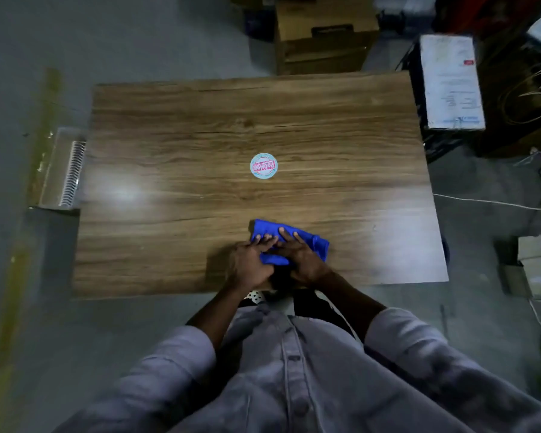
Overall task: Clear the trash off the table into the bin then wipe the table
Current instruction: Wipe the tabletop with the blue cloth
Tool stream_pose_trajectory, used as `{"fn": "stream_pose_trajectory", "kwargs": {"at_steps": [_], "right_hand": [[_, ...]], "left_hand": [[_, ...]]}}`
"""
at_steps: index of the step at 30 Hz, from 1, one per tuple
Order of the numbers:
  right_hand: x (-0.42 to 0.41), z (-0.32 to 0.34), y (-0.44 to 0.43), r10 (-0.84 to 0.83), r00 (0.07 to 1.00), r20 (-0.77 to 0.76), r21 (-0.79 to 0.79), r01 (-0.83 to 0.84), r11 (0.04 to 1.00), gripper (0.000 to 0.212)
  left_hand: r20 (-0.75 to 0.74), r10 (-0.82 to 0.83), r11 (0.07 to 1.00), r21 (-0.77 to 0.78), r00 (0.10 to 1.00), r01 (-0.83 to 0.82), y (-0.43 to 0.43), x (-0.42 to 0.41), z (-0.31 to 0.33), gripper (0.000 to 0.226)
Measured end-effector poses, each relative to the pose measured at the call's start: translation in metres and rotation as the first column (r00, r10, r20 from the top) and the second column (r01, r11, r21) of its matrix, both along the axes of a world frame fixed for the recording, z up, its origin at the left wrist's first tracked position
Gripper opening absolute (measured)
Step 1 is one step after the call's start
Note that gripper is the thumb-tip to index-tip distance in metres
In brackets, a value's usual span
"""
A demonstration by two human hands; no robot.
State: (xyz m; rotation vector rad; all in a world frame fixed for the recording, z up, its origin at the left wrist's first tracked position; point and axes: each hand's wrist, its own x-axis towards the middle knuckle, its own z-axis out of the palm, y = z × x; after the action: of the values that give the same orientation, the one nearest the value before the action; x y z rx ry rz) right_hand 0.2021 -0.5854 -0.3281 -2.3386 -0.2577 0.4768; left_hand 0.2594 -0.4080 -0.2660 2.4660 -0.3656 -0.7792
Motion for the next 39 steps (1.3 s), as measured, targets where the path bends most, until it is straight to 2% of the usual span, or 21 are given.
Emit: {"fn": "stream_pose_trajectory", "kwargs": {"at_steps": [3,6,9,12,13,15,18,21,22,24,26,27,30,32,34,36,38,39], "right_hand": [[-0.026,-0.001,0.011,-0.026,1.000,0.001,0.001,0.026,1.000,0.072],[-0.051,0.008,0.025,-0.057,0.998,0.029,0.016,0.056,0.998,0.063],[-0.079,0.012,0.038,-0.032,0.998,0.052,0.048,0.030,0.998,0.058],[-0.090,0.043,0.046,-0.074,0.997,-0.008,0.183,0.074,0.980,0.052],[-0.090,0.056,0.044,-0.097,0.995,-0.029,0.225,0.101,0.969,0.049],[-0.087,0.078,0.034,-0.195,0.981,0.000,0.246,0.190,0.951,0.052],[-0.081,0.099,0.003,-0.466,0.875,0.129,0.209,0.436,0.876,0.065],[-0.072,0.097,-0.036,-0.685,0.696,0.215,0.102,0.682,0.725,0.075],[-0.068,0.093,-0.046,-0.728,0.657,0.194,0.025,0.739,0.673,0.074],[-0.059,0.071,-0.050,-0.797,0.603,0.025,-0.192,0.786,0.588,0.068],[-0.048,0.050,-0.034,-0.795,0.589,-0.142,-0.450,0.677,0.582,0.068],[-0.041,0.043,-0.020,-0.768,0.616,-0.175,-0.537,0.594,0.599,0.071],[-0.023,0.032,0.031,-0.607,0.780,-0.150,-0.591,0.421,0.688,0.074],[-0.016,0.033,0.067,-0.431,0.891,-0.145,-0.606,0.264,0.750,0.070],[-0.014,0.038,0.097,-0.225,0.954,-0.200,-0.549,0.081,0.832,0.068],[-0.016,0.045,0.117,-0.036,0.957,-0.288,-0.434,-0.097,0.895,0.070],[-0.017,0.055,0.128,0.058,0.939,-0.339,-0.288,-0.162,0.944,0.063],[-0.018,0.062,0.128,0.061,0.932,-0.358,-0.190,-0.137,0.972,0.061]], "left_hand": [[-0.011,-0.163,0.972,0.172,0.986,0.163,0.010,-0.014,0.010,0.065],[-0.046,-0.244,0.927,0.284,0.969,0.247,0.018,-0.029,0.012,0.064],[-0.056,-0.319,0.907,0.272,0.946,0.322,0.030,-0.046,0.014,0.063],[-0.136,-0.337,0.918,0.171,0.932,0.357,0.043,-0.051,0.014,0.057],[-0.182,-0.311,0.934,0.121,0.933,0.336,0.047,-0.049,0.014,0.058],[-0.264,-0.177,0.984,-0.040,0.948,0.172,0.053,-0.044,0.017,0.055],[-0.288,0.051,0.960,-0.251,0.956,-0.127,0.054,-0.033,0.030,0.050],[-0.313,0.139,0.941,-0.254,0.940,-0.223,0.057,-0.020,0.029,0.050],[-0.324,0.159,0.947,-0.218,0.933,-0.237,0.058,-0.018,0.026,0.049],[-0.337,0.198,0.946,-0.182,0.921,-0.270,0.064,-0.019,0.017,0.041],[-0.344,0.238,0.931,-0.185,0.908,-0.314,0.072,-0.026,0.010,0.033],[-0.352,0.252,0.923,-0.192,0.902,-0.333,0.076,-0.030,0.007,0.030],[-0.345,0.324,0.889,-0.208,0.881,-0.408,0.091,-0.034,0.004,0.022],[-0.273,0.382,0.867,-0.224,0.883,-0.445,0.100,-0.033,0.006,0.023],[-0.081,0.404,0.882,-0.229,0.911,-0.411,0.105,-0.029,0.012,0.028],[0.131,0.394,0.907,-0.212,0.910,-0.363,0.107,-0.024,0.020,0.031],[0.237,0.375,0.916,-0.245,0.896,-0.319,0.103,-0.019,0.030,0.031],[0.237,0.368,0.915,-0.263,0.899,-0.305,0.101,-0.018,0.033,0.031]]}}
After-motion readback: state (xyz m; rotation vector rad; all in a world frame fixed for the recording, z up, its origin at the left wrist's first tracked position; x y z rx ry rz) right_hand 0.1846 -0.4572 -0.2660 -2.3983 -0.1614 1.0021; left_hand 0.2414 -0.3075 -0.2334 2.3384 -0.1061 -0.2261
